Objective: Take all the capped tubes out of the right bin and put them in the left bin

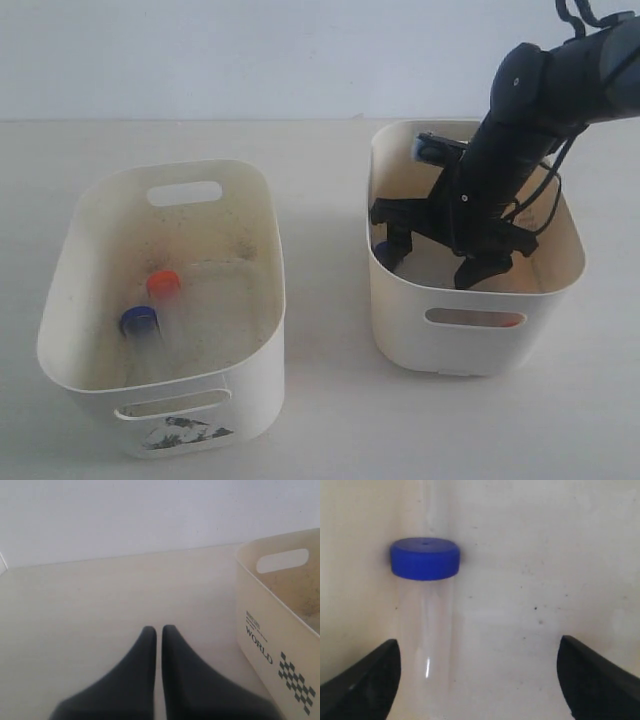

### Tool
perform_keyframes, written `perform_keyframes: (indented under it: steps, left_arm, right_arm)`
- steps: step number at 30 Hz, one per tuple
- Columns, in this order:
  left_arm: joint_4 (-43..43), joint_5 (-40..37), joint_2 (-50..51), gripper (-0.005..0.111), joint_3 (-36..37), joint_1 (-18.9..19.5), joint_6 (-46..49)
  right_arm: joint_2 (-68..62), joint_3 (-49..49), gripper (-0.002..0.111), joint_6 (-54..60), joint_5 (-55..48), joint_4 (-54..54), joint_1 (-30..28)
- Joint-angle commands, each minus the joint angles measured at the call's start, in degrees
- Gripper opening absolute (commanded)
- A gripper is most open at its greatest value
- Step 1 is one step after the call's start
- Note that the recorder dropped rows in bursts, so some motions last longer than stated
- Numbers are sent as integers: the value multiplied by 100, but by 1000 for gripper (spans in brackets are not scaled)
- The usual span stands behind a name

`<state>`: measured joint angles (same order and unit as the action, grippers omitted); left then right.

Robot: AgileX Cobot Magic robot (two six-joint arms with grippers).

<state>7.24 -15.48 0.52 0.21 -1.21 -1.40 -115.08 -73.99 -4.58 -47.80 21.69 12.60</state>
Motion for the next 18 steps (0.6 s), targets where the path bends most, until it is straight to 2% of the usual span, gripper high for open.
perform_keyframes:
  steps: [1, 15, 18]
  left_arm:
    - [-64, 54, -15, 4, -21, 17, -66]
    - [-64, 54, -15, 4, -21, 17, -66]
    - [-64, 54, -15, 4, -21, 17, -66]
  right_arm:
    - [-133, 13, 80, 22, 31, 56, 6]
    - [-541, 13, 79, 9, 60, 55, 6]
    - [-591, 13, 71, 9, 47, 34, 6]
